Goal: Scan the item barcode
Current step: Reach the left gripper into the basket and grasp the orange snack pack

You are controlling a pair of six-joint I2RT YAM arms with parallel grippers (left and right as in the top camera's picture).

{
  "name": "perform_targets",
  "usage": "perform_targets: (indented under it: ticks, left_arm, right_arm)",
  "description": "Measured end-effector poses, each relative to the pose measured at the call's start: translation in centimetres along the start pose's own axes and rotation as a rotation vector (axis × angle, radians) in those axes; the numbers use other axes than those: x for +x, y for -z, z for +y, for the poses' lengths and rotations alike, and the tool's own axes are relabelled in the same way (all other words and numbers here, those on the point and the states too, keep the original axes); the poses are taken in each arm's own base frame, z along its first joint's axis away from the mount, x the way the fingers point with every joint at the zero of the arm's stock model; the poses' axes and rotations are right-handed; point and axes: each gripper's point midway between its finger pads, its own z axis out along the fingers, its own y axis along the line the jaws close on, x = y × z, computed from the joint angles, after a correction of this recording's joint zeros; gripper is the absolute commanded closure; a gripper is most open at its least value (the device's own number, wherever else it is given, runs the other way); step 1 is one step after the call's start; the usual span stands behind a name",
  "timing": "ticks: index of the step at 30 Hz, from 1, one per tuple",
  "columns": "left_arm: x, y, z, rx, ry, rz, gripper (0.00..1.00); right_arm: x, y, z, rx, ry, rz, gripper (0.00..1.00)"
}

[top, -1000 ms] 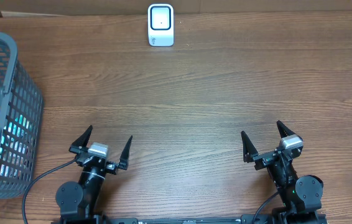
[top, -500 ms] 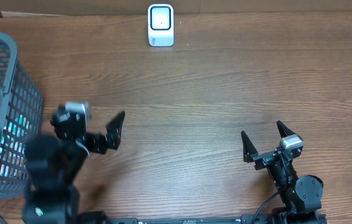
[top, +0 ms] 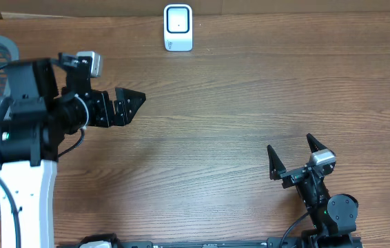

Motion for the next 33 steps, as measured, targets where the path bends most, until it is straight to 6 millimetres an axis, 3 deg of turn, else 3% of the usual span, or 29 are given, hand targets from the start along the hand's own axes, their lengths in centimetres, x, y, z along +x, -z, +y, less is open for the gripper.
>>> perform_targets:
  ticks: [4,7,13,16,19,23,33]
  left_arm:
    - [0.3,-1.0,1.0,-0.016,0.081,0.054,0.10]
    - [-0.2,0.6,2.8,-0.117,0.173,0.045,0.05]
    - [-4.2,9.3,7.0,-0.388,0.332,-0.172,0.00]
    - [-5.0,13.2,9.4,-0.509,0.430,-0.288,0.00]
    - [-3.8,16.0,12.2,-0.630,0.561,-0.339,0.00]
    - [-1.8,18.2,15.9,-0.766,0.724,-0.356,0.05]
    - [1.7,19.6,23.9,-0.979,1.030,-0.324,0.04]
  right_arm:
    - [0.0,0.0,0.0,0.000,0.000,0.000,0.00]
    - [0.0,0.0,0.0,0.000,0.000,0.000,0.00]
    - [0.0,0.0,0.0,0.000,0.000,-0.001,0.00]
    - [0.0,0.0,0.0,0.000,0.000,0.000,0.00]
    - [0.0,0.0,0.0,0.000,0.000,0.000,0.00]
    - [0.0,0.0,0.0,0.000,0.000,0.000,0.00]
    - [0.0,0.0,0.0,0.000,0.000,0.000,0.00]
